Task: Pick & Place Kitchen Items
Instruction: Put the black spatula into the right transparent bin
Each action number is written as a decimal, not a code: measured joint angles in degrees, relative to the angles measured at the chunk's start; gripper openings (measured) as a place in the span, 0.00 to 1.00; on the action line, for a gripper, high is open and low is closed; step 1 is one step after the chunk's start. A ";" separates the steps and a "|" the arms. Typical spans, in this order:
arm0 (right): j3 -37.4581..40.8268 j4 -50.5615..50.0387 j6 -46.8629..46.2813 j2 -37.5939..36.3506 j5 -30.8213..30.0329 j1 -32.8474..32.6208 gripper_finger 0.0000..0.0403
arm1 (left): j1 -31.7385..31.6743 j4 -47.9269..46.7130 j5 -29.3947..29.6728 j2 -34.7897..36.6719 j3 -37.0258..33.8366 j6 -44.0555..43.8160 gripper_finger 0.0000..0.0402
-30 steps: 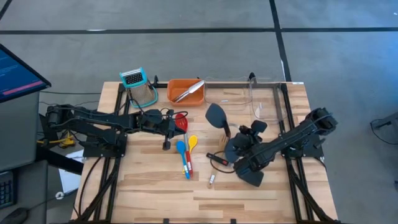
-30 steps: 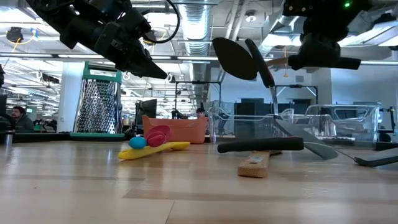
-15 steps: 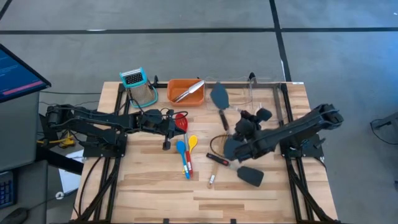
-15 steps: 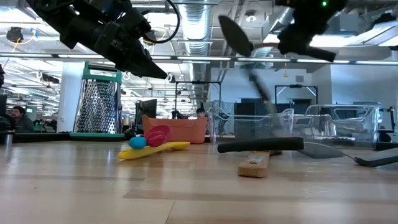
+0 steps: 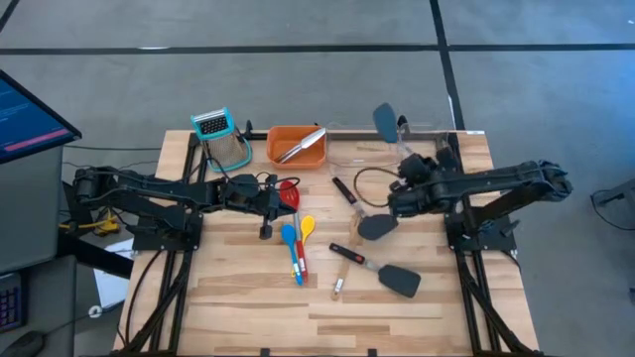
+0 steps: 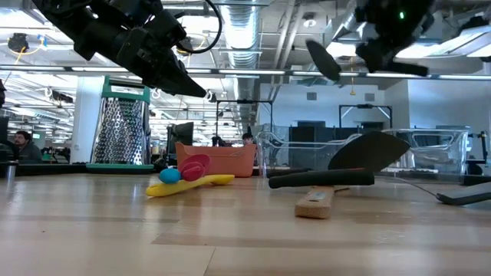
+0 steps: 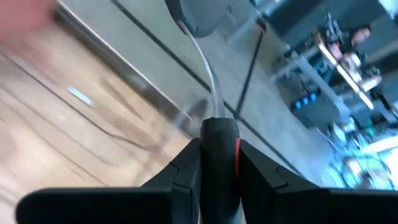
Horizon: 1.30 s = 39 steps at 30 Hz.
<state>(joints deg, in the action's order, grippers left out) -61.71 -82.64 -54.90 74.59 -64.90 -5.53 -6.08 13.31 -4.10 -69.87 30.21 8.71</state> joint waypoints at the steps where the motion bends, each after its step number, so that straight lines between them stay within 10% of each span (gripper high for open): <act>1: 1.62 0.19 0.06 -0.96 0.34 0.98 0.16 | 0.00 -0.01 0.00 0.00 -0.01 0.00 0.00; 16: 18.68 25.24 19.31 -14.97 4.60 19.09 0.16 | 0.00 0.10 0.00 0.00 0.01 0.00 0.00; 39: 27.01 45.84 31.56 -14.53 13.83 38.19 0.16 | 0.02 0.08 0.02 0.00 0.01 0.00 0.00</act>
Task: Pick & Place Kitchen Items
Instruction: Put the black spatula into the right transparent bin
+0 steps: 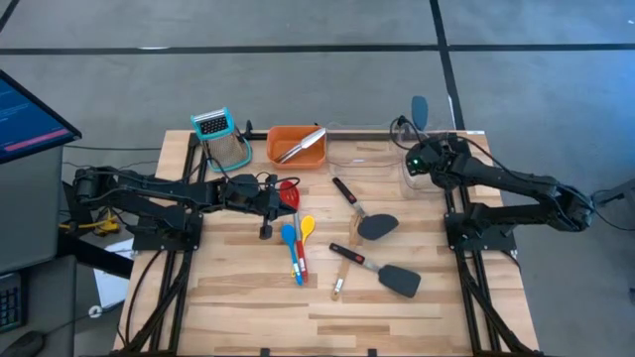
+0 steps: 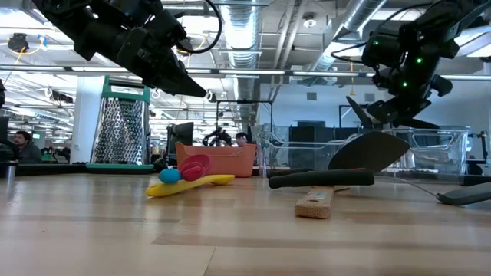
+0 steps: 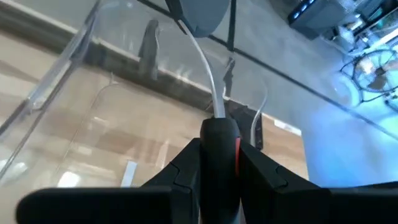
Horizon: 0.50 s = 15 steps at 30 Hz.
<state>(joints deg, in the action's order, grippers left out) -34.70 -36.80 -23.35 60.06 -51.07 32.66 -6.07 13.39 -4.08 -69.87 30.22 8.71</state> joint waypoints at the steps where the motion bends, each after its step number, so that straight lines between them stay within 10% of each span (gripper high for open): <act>1: 0.00 -0.04 -0.01 0.01 0.55 0.41 0.16 | -0.01 0.00 -0.02 0.00 0.00 0.01 0.00; 15: 0.00 1.67 1.83 9.60 1.22 1.27 0.16 | 0.00 -0.01 -0.02 0.00 0.00 0.00 0.00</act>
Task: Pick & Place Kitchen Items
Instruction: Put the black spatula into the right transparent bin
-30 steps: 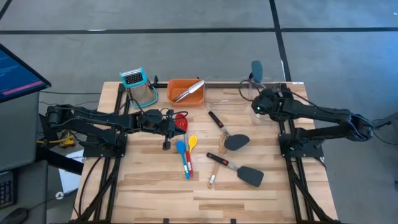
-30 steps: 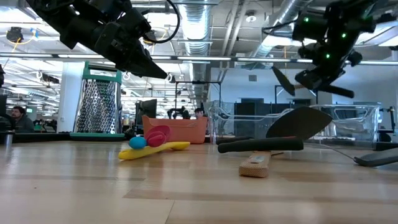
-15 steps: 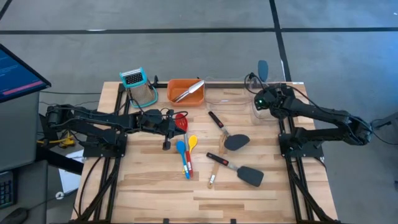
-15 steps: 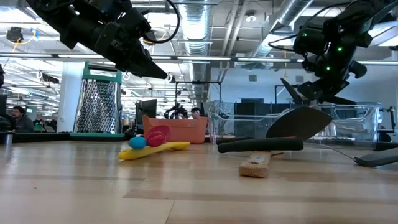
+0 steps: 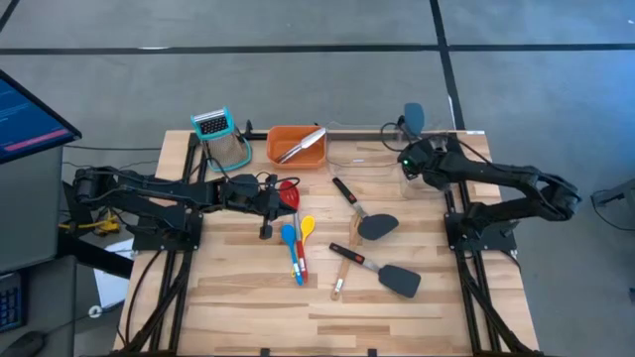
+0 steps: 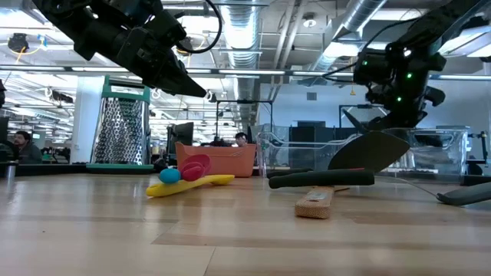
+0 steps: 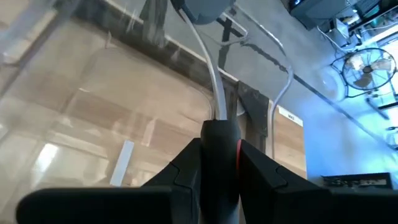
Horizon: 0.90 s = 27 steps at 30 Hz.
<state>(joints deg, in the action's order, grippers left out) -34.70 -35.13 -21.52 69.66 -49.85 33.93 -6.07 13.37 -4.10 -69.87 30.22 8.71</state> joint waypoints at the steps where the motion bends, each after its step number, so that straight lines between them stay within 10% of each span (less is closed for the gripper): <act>1: 0.00 0.12 0.27 0.67 -0.04 0.00 0.16 | 0.00 -0.01 0.00 0.00 0.00 0.00 0.00; 13: -0.04 0.09 0.50 4.14 1.09 0.00 0.18 | -0.01 -0.02 0.00 0.00 0.00 0.00 0.00; 21: -2.74 -0.52 2.34 4.22 2.81 -0.15 0.65 | -0.01 -0.03 0.00 0.00 0.00 0.01 0.00; 27: -8.95 -0.93 9.96 4.21 7.30 -1.93 0.81 | 0.00 -0.03 0.00 0.00 0.00 0.02 0.00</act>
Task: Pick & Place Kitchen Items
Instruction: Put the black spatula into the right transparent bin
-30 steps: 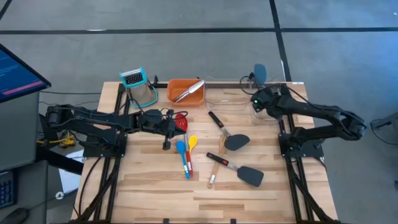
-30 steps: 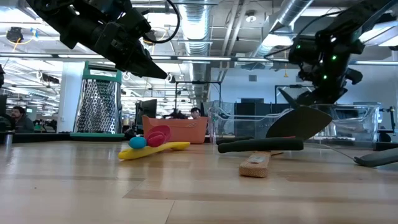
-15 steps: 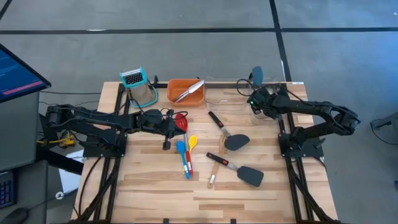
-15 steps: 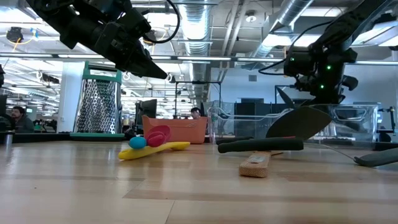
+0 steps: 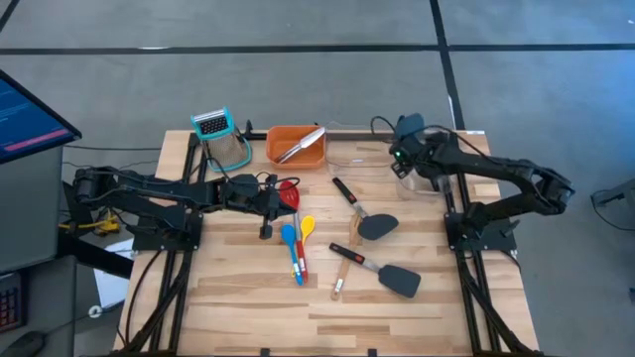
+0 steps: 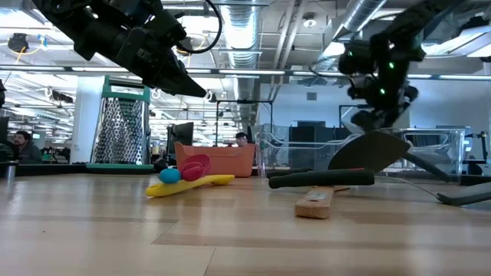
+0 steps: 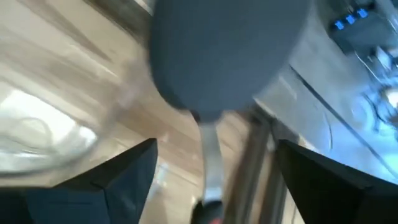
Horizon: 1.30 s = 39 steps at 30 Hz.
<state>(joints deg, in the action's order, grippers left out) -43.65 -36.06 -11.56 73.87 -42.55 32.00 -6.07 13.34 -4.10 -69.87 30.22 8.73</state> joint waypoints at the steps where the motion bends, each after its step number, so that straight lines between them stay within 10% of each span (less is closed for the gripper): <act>1: -1.31 -0.31 1.19 0.00 0.83 -0.41 0.81 | 0.00 0.00 0.00 0.00 0.00 -0.02 0.00; 14: -17.27 -19.02 2.80 -0.04 21.59 -10.31 0.64 | 0.00 -0.26 0.00 0.00 0.00 -0.01 0.00; 22: -17.71 -27.18 -4.30 -0.04 25.88 -19.81 0.33 | -0.01 -0.26 0.00 0.00 0.00 -0.02 0.00; 29: -17.70 -28.45 -10.60 -0.04 26.21 -30.10 0.03 | -0.01 -0.26 0.00 0.00 0.00 -0.02 0.00; 39: -17.69 -27.37 -19.88 -0.04 17.75 -47.43 0.01 | 0.00 -0.26 0.00 0.00 0.00 -0.02 0.00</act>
<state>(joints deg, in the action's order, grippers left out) -61.34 -63.44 -31.44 73.82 -24.80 -15.43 -6.07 13.08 -4.10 -69.87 30.22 8.71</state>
